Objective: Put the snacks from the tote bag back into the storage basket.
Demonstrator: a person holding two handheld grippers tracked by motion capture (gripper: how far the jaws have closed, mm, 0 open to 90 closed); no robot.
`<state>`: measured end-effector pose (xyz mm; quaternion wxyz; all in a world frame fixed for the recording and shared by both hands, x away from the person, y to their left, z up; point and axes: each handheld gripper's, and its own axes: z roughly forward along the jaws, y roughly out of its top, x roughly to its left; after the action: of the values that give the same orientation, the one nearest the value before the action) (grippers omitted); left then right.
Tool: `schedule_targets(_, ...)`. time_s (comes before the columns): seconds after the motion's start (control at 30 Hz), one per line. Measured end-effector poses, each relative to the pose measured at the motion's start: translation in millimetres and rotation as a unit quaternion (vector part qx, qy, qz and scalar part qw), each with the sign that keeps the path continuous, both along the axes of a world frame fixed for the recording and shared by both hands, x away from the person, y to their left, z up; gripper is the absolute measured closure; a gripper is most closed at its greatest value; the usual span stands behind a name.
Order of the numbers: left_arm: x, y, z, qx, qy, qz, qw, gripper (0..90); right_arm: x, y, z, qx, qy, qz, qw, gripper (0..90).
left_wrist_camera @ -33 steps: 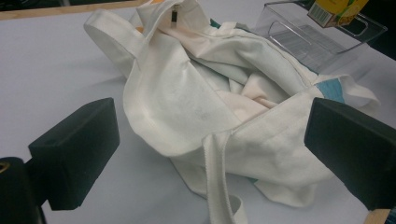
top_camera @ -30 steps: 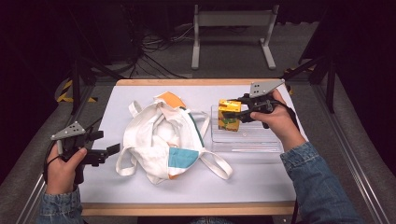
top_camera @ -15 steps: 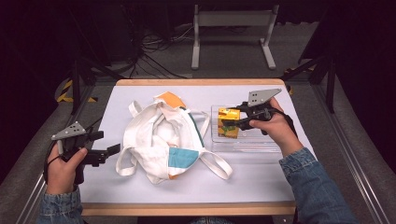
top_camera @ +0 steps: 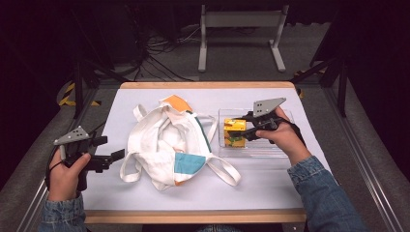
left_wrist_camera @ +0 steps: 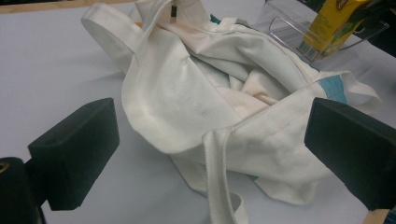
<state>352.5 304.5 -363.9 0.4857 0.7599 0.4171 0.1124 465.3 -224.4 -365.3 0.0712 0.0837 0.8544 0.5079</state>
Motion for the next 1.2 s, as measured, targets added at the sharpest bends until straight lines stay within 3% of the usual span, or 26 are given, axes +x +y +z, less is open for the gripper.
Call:
schedule_targets(0.47,-4.6,2.2,-1.1,0.001,0.004,0.003,1.0000,4.1,1.1,3.4,-13.6,-0.011,0.001,0.019,0.9998,51.4)
schedule_targets(1.2,-7.4,5.8,-2.8,0.005,0.002,0.006,1.0000,4.0,-0.9,8.0,-20.1,-0.024,0.009,0.053,0.9982,51.3)
